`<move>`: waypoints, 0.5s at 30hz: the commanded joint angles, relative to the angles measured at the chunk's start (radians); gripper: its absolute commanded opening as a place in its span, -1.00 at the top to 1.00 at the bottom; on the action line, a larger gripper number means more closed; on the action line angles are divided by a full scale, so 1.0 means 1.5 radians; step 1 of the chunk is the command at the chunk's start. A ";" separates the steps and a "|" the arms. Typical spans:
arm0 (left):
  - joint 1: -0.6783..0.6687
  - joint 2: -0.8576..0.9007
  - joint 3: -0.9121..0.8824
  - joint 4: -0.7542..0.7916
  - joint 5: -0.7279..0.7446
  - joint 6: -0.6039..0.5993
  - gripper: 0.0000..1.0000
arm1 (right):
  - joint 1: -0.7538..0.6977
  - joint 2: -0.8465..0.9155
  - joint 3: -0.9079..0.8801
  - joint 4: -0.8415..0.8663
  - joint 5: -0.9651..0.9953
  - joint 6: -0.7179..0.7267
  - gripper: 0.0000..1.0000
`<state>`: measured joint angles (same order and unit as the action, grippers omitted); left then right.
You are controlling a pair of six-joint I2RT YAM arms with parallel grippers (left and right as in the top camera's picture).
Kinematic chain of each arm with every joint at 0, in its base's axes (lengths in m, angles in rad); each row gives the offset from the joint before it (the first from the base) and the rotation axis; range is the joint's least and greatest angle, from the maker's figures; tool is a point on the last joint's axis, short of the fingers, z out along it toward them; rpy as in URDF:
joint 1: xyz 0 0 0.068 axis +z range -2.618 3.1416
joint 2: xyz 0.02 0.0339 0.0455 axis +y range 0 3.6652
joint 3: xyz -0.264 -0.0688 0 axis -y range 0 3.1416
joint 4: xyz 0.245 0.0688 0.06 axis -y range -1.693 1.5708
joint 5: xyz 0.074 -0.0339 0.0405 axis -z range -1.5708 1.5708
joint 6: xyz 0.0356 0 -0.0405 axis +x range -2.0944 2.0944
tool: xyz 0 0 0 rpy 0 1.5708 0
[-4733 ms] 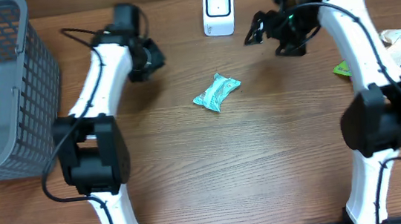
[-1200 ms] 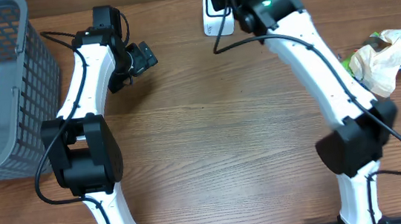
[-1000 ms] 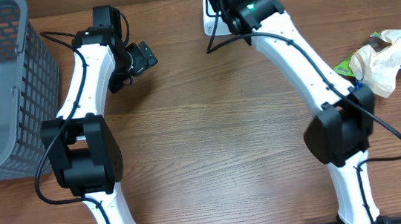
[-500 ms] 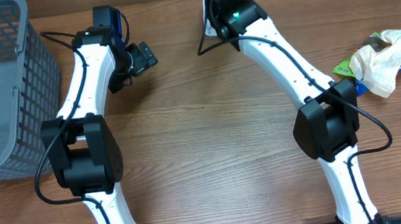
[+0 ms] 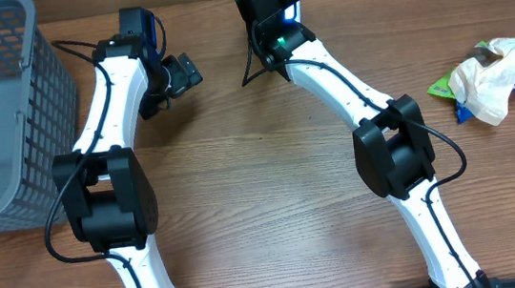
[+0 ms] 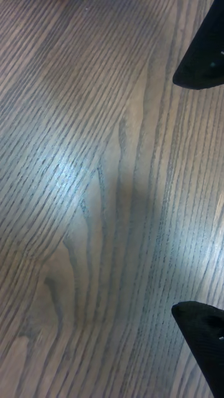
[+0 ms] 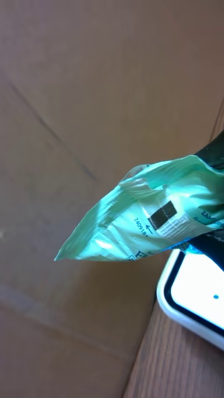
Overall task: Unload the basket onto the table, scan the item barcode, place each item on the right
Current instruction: 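Hold the teal wipes pack barcode in front of the white scanner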
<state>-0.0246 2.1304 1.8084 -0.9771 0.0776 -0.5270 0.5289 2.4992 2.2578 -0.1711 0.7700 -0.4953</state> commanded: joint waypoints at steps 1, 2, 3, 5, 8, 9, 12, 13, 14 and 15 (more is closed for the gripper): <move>-0.001 -0.013 0.013 -0.001 -0.005 0.007 -1.00 | 0.001 -0.010 0.013 -0.001 0.035 -0.004 0.92; -0.001 -0.013 0.013 -0.001 -0.005 0.007 -1.00 | 0.001 -0.010 0.013 -0.008 0.036 -0.004 0.92; -0.001 -0.013 0.013 -0.001 -0.005 0.007 -0.99 | 0.001 -0.010 0.013 -0.012 0.040 -0.001 0.92; -0.001 -0.013 0.013 -0.001 -0.005 0.007 -1.00 | 0.001 -0.010 0.008 -0.011 0.049 0.014 0.92; -0.001 -0.013 0.013 -0.001 -0.005 0.007 -0.99 | 0.001 -0.010 -0.001 -0.008 0.058 0.035 0.92; -0.001 -0.013 0.013 -0.001 -0.005 0.007 -1.00 | 0.001 -0.009 -0.009 0.004 0.062 0.041 0.92; -0.001 -0.013 0.013 -0.001 -0.005 0.007 -1.00 | 0.006 0.001 -0.016 0.053 0.125 0.054 0.92; -0.001 -0.013 0.013 -0.001 -0.005 0.007 -1.00 | 0.010 0.009 -0.016 0.081 0.161 0.052 0.92; -0.001 -0.013 0.013 -0.001 -0.005 0.007 -1.00 | 0.012 0.011 -0.016 0.099 0.183 0.043 0.92; -0.001 -0.013 0.013 -0.001 -0.005 0.007 -1.00 | 0.016 0.017 -0.016 0.112 0.197 0.030 0.92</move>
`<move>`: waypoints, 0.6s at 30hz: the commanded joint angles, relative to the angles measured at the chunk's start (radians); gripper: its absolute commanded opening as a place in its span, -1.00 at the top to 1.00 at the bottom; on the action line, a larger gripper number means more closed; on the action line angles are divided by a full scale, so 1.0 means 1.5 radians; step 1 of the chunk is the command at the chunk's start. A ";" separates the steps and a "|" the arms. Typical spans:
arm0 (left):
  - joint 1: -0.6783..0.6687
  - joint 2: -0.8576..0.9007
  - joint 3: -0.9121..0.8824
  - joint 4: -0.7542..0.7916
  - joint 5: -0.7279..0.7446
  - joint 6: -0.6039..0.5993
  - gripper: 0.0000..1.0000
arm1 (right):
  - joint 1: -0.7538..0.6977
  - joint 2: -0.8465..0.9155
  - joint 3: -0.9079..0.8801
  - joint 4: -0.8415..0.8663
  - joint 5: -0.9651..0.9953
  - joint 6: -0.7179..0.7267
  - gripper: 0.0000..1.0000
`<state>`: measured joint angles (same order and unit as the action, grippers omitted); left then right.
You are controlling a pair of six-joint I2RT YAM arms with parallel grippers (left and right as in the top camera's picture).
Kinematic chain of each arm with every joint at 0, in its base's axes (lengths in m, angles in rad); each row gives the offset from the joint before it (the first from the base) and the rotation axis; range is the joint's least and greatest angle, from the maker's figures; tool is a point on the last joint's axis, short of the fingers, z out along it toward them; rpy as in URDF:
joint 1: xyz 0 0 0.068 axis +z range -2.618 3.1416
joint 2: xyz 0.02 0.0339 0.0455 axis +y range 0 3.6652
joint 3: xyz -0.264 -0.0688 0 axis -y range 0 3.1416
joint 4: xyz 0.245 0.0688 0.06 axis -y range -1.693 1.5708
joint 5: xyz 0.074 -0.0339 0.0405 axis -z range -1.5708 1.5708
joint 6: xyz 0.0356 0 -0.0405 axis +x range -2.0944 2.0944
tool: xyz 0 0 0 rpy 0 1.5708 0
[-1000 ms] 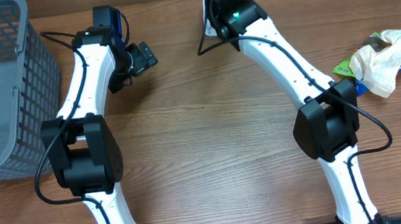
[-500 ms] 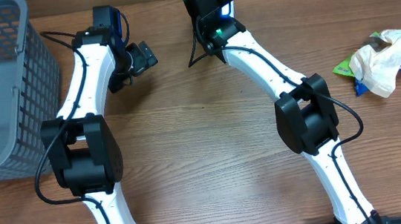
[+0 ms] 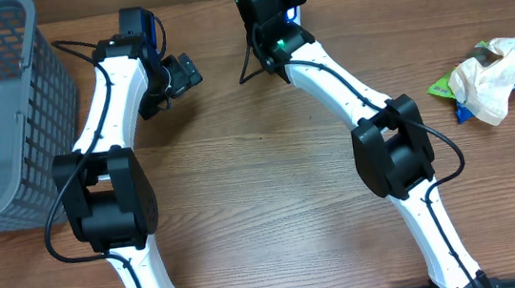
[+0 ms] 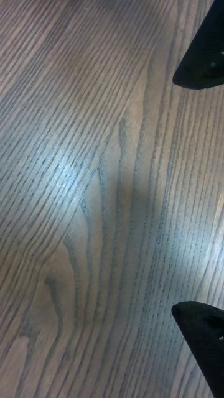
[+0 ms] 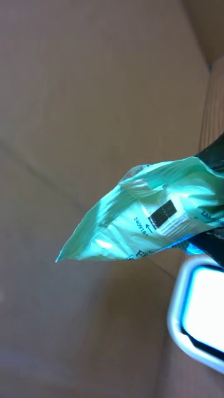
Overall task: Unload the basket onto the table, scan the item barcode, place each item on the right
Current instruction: 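Hold the teal wipes pack barcode in front of the white scanner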
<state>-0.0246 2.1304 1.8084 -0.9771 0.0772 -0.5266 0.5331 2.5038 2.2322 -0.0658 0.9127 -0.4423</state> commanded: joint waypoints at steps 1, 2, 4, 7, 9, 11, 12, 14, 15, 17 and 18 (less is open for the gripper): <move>-0.001 -0.013 0.013 -0.001 -0.005 0.007 -1.00 | 0.016 0.015 0.001 0.050 0.109 -0.010 0.92; -0.001 -0.013 0.013 -0.001 -0.005 0.007 -1.00 | 0.019 0.016 0.001 0.049 0.110 -0.010 0.92; -0.001 -0.013 0.013 -0.001 -0.005 0.007 -1.00 | 0.023 0.017 0.001 0.048 0.110 -0.010 0.92; -0.001 -0.013 0.013 -0.001 -0.005 0.007 -0.99 | 0.027 0.017 0.000 0.041 0.113 -0.013 0.92; -0.001 -0.013 0.013 -0.001 -0.005 0.007 -1.00 | 0.029 0.017 0.000 0.021 0.114 -0.012 0.92; -0.001 -0.013 0.013 -0.001 -0.005 0.007 -1.00 | 0.029 0.018 0.000 0.006 0.114 -0.012 0.92; -0.001 -0.013 0.013 -0.001 -0.005 0.007 -1.00 | 0.029 0.018 -0.001 0.005 0.114 -0.012 0.92; -0.001 -0.013 0.013 -0.001 -0.005 0.007 -1.00 | 0.029 0.019 -0.003 0.005 0.114 -0.012 0.92; -0.001 -0.013 0.013 -0.001 -0.005 0.007 -0.99 | 0.028 0.019 -0.003 0.005 0.113 -0.012 0.92; -0.001 -0.013 0.013 -0.001 -0.005 0.007 -1.00 | 0.028 0.019 -0.003 0.005 0.106 -0.013 0.92; -0.001 -0.013 0.013 -0.001 -0.005 0.007 -1.00 | 0.028 0.019 -0.003 0.005 0.096 -0.013 0.92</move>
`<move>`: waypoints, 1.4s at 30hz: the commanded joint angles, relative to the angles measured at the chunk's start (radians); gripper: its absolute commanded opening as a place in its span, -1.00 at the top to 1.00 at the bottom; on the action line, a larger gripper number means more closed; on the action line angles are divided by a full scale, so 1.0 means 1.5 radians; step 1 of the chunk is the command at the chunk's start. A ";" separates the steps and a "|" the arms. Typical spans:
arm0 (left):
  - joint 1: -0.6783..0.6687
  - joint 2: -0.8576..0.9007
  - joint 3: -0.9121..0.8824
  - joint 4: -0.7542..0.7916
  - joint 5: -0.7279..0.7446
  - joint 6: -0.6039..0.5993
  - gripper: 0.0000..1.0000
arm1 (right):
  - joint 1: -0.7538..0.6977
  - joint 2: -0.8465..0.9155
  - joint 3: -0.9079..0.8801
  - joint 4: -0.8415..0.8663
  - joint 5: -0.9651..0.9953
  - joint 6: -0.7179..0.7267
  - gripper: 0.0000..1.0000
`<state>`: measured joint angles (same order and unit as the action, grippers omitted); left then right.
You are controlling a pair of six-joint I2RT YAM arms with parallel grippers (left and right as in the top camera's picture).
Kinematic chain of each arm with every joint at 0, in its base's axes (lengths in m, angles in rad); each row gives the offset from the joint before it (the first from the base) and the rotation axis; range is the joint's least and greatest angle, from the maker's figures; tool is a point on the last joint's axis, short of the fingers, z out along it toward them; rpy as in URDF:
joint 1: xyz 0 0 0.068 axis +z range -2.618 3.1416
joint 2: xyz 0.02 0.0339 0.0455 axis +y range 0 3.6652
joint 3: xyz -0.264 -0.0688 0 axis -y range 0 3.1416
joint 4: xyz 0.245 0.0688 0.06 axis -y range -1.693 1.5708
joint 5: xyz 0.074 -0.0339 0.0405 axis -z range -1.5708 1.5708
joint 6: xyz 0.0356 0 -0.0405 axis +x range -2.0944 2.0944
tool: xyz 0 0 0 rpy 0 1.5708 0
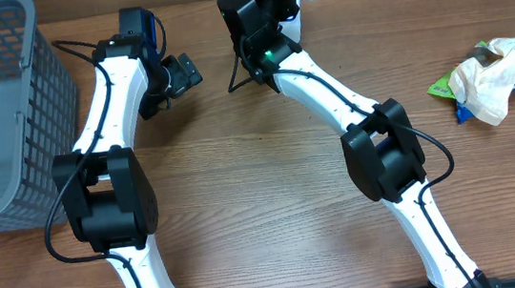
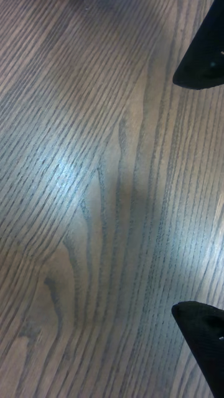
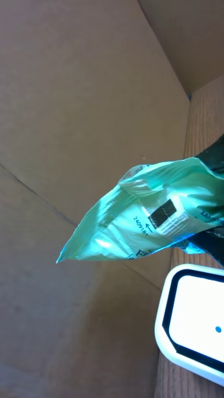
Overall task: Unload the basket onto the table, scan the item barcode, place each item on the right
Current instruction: 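Hold the teal wipes pack barcode in front of the white scanner, then carry the wipes pack right and drop it beside the bags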
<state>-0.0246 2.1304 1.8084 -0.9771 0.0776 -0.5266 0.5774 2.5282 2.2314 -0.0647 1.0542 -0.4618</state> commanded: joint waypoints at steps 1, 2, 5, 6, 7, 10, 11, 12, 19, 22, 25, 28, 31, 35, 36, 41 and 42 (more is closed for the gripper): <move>-0.001 -0.013 0.013 -0.001 -0.005 0.007 -0.99 | -0.001 0.003 -0.002 0.005 0.000 0.001 0.92; -0.001 -0.013 0.013 -0.001 -0.005 0.007 -1.00 | -0.001 0.003 -0.002 0.005 -0.001 0.001 0.92; -0.001 -0.013 0.013 -0.001 -0.005 0.007 -1.00 | -0.002 0.003 -0.002 0.006 -0.016 0.001 0.92; -0.001 -0.013 0.013 -0.001 -0.005 0.007 -1.00 | -0.003 0.003 -0.002 0.007 -0.026 0.001 0.92; -0.001 -0.013 0.013 -0.001 -0.005 0.007 -0.99 | -0.004 0.003 -0.002 0.007 -0.035 0.003 0.92; -0.001 -0.013 0.013 -0.001 -0.005 0.007 -1.00 | -0.007 0.003 -0.002 0.013 -0.039 0.016 0.92; -0.001 -0.013 0.013 -0.001 -0.005 0.007 -1.00 | -0.008 0.003 -0.002 0.013 -0.042 0.016 0.92; -0.001 -0.013 0.013 -0.001 -0.005 0.007 -1.00 | -0.008 0.003 -0.002 0.014 -0.041 0.016 0.92; -0.001 -0.013 0.013 -0.001 -0.005 0.007 -0.99 | -0.024 0.003 -0.002 0.010 -0.041 0.016 0.92; -0.001 -0.013 0.013 -0.001 -0.005 0.007 -0.99 | -0.024 0.003 -0.002 0.009 -0.040 0.011 0.92; -0.001 -0.013 0.013 -0.001 -0.005 0.007 -1.00 | -0.014 0.003 -0.002 0.033 0.012 -0.025 0.93; -0.001 -0.013 0.013 -0.001 -0.005 0.007 -0.99 | 0.007 -0.002 -0.002 0.087 0.101 -0.030 0.93; -0.001 -0.013 0.013 -0.001 -0.005 0.007 -0.99 | 0.032 -0.031 -0.002 0.076 0.122 -0.026 0.93; -0.001 -0.013 0.013 -0.001 -0.005 0.007 -0.99 | 0.055 -0.087 -0.002 0.050 0.119 -0.001 0.93; -0.001 -0.013 0.013 -0.001 -0.005 0.007 -0.99 | 0.057 -0.106 -0.002 0.021 0.109 0.018 0.93; -0.001 -0.013 0.013 -0.001 -0.005 0.007 -1.00 | 0.048 -0.216 -0.002 -0.266 -0.036 0.219 0.93; -0.001 -0.013 0.013 -0.001 -0.005 0.007 -0.99 | 0.036 -0.248 -0.002 -0.345 -0.094 0.280 0.93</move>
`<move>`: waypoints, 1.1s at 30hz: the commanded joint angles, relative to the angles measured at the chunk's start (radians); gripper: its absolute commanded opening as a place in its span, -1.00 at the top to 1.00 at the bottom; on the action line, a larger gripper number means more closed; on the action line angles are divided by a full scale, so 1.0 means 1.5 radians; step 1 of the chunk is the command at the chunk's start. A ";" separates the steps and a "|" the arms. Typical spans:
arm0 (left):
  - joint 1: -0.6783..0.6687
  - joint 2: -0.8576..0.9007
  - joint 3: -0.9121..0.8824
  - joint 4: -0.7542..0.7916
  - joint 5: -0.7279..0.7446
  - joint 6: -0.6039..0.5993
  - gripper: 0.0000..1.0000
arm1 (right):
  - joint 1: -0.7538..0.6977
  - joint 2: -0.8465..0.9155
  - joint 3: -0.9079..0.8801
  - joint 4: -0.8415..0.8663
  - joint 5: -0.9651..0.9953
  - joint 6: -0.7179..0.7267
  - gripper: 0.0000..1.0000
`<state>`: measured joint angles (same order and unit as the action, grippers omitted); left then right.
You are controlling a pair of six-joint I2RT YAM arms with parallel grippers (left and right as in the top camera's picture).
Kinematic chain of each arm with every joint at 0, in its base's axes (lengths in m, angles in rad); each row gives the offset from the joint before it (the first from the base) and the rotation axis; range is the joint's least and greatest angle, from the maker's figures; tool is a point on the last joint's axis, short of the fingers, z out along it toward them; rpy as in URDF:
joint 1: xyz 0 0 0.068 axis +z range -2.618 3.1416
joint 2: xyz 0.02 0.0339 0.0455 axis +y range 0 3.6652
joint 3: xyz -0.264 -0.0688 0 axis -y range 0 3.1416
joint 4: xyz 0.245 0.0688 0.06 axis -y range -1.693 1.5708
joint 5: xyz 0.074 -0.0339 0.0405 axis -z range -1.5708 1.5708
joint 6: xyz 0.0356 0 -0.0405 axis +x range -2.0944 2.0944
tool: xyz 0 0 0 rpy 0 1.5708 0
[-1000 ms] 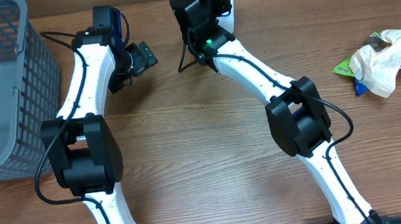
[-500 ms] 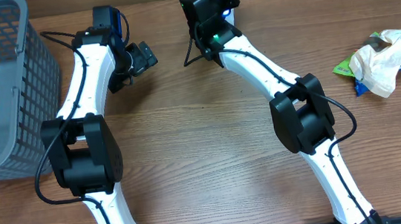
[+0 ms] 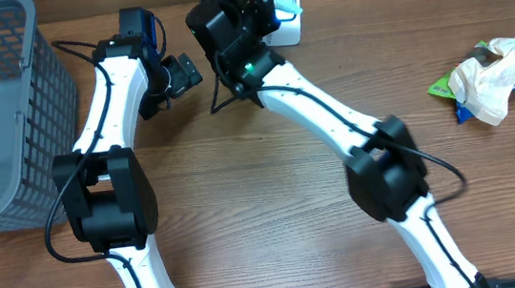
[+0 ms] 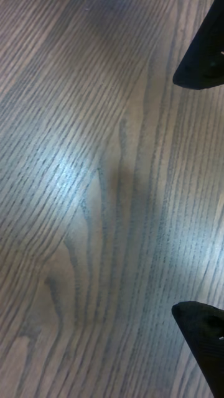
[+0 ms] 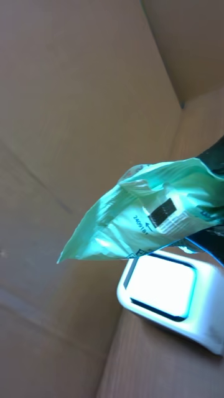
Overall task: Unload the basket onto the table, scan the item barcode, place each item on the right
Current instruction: 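Carry the wipes pack right and drop it beside the bags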
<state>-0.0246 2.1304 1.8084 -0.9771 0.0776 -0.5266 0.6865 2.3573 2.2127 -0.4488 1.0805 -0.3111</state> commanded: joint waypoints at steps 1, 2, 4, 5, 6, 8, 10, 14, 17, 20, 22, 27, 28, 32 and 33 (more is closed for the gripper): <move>-0.001 -0.013 0.013 -0.001 -0.005 0.007 -1.00 | -0.047 -0.155 0.010 -0.138 -0.152 0.214 0.93; -0.001 -0.013 0.013 -0.001 -0.005 0.007 -1.00 | -0.062 -0.181 0.010 -0.192 -0.202 0.251 0.93; -0.001 -0.013 0.013 -0.001 -0.005 0.007 -1.00 | -0.100 -0.228 0.010 -0.280 -0.293 0.313 0.93; -0.001 -0.013 0.013 -0.001 -0.005 0.007 -0.99 | -0.121 -0.247 0.010 -0.313 -0.331 0.335 0.93; -0.001 -0.013 0.013 -0.001 -0.005 0.007 -1.00 | -0.150 -0.268 0.010 -0.350 -0.381 0.357 0.93; -0.001 -0.013 0.013 -0.001 -0.005 0.007 -1.00 | -0.212 -0.301 0.010 -0.410 -0.477 0.386 0.93; -0.001 -0.013 0.013 -0.001 -0.005 0.007 -1.00 | -0.286 -0.322 0.010 -0.462 -0.581 0.400 0.93; -0.001 -0.013 0.013 -0.001 -0.005 0.007 -0.99 | -0.449 -0.321 0.008 -0.558 -0.727 0.401 0.93; -0.001 -0.013 0.013 -0.001 -0.005 0.007 -0.99 | -0.551 -0.308 -0.008 -0.607 -0.757 0.403 0.93; -0.001 -0.013 0.013 -0.001 -0.005 0.007 -0.99 | -0.652 -0.287 -0.043 -0.642 -0.757 0.428 0.93; -0.001 -0.013 0.013 -0.001 -0.005 0.007 -0.99 | -0.695 -0.277 -0.065 -0.651 -0.760 0.437 0.93; -0.001 -0.013 0.013 -0.001 -0.005 0.007 -1.00 | -0.787 -0.273 -0.165 -0.596 -0.784 0.434 0.84; -0.001 -0.013 0.013 -0.001 -0.005 0.007 -1.00 | -0.796 -0.273 -0.182 -0.578 -0.789 0.432 0.81; -0.001 -0.013 0.013 -0.001 -0.005 0.007 -1.00 | -0.820 -0.273 -0.284 -0.465 -0.839 0.378 0.58; -0.001 -0.013 0.013 -0.001 -0.005 0.007 -1.00 | -0.820 -0.273 -0.309 -0.437 -0.841 0.377 0.44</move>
<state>-0.0246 2.1304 1.8084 -0.9771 0.0769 -0.5236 -0.5476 1.9556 1.8248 -1.1587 -0.1081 0.3038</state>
